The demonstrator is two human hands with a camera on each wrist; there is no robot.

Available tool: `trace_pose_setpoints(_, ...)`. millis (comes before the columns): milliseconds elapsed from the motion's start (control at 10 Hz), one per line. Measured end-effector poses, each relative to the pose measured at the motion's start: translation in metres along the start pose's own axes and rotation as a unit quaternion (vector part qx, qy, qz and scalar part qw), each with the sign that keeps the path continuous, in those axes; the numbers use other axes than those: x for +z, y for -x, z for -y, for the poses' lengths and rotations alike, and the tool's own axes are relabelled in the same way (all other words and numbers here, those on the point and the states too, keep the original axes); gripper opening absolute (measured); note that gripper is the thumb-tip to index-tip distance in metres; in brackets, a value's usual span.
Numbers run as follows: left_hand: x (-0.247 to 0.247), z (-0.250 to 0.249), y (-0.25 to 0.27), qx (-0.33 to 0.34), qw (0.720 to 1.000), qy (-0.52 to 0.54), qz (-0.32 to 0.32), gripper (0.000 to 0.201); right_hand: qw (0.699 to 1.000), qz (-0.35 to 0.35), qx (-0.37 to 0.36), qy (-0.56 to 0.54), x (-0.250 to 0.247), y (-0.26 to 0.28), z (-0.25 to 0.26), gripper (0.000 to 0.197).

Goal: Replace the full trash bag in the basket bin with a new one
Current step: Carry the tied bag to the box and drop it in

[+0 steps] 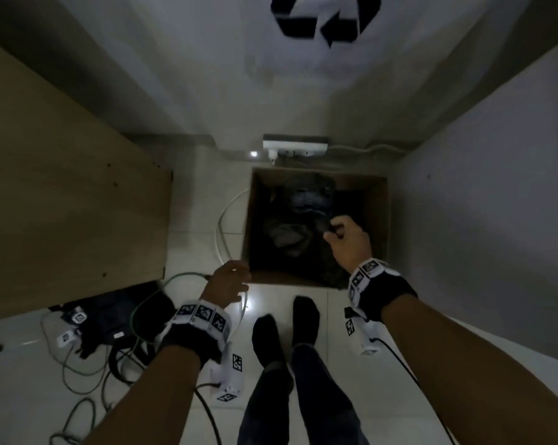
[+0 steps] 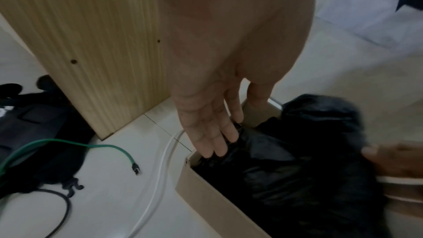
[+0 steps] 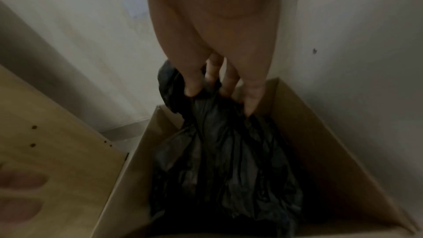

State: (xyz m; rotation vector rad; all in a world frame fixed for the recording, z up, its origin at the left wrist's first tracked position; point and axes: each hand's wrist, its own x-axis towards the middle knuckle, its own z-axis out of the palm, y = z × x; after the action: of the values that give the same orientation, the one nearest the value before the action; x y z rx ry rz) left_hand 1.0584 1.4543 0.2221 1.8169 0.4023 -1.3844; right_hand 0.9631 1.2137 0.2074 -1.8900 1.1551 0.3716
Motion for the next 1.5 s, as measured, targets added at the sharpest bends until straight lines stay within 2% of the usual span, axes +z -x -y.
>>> trace_pose_setpoints(100,0.011,0.013,-0.029,0.043,0.997,-0.049,-0.035,0.016,0.993,0.014,-0.067,0.097,0.034,-0.014,-0.024,0.045)
trace_pose_setpoints(200,0.019,0.028,-0.056,0.126,0.977,-0.158,-0.066,0.03,0.971,0.063,-0.126,0.193,0.063,-0.023,-0.042,0.051)
trace_pose_setpoints(300,0.023,0.042,-0.072,0.15,0.959,-0.227,-0.082,0.049,0.96,0.144,-0.081,0.225,0.086,-0.035,-0.062,0.058)
trace_pose_setpoints(400,0.025,0.052,-0.084,0.125,0.959,-0.244,-0.073,0.071,0.937,0.202,-0.084,0.272,0.096,-0.04,-0.08,0.061)
trace_pose_setpoints(500,0.026,0.052,-0.093,0.145,0.973,-0.167,-0.065,0.098,0.956,0.058,-0.153,0.244,0.086,-0.036,-0.091,0.054)
trace_pose_setpoints(600,0.026,0.053,-0.108,0.09,0.988,-0.094,-0.08,0.095,0.965,-0.119,-0.094,0.214,0.062,-0.034,-0.115,0.056)
trace_pose_setpoints(700,0.027,0.052,-0.124,-0.019,0.994,-0.088,-0.067,0.088,0.969,-0.137,0.074,0.19,0.041,-0.037,-0.138,0.073)
trace_pose_setpoints(800,0.026,0.045,-0.131,-0.049,0.989,-0.13,-0.055,0.08,0.973,-0.12,0.096,0.173,0.043,-0.042,-0.138,0.088)
trace_pose_setpoints(900,0.023,0.05,-0.14,-0.037,0.978,-0.176,-0.11,0.07,0.97,-0.162,0.159,0.09,0.05,-0.048,-0.128,0.09)
trace_pose_setpoints(1000,0.021,0.062,-0.143,-0.015,0.969,-0.185,-0.166,0.079,0.97,-0.157,0.181,0.029,0.049,-0.052,-0.118,0.091)
trace_pose_setpoints(1100,0.016,0.063,-0.138,-0.019,0.951,-0.228,-0.209,0.08,0.984,-0.125,0.127,0.001,0.049,-0.059,-0.105,0.087)
trace_pose_setpoints(1200,0.004,0.059,-0.139,-0.01,0.953,-0.232,-0.196,0.081,0.991,-0.104,0.086,-0.01,0.047,-0.077,-0.092,0.086)
trace_pose_setpoints(1300,0.001,0.057,-0.142,-0.004,0.972,-0.16,-0.174,0.052,0.989,-0.104,0.1,0.022,0.038,-0.091,-0.087,0.081)
trace_pose_setpoints(1400,0.006,0.062,-0.143,0.036,0.978,-0.087,-0.184,0.043,0.988,-0.103,0.093,0.066,0.031,-0.086,-0.094,0.076)
trace_pose_setpoints(1500,0.002,0.064,-0.138,0.048,0.984,-0.065,-0.157,0.043,0.985,-0.084,0.086,0.122,0.027,-0.078,-0.095,0.076)
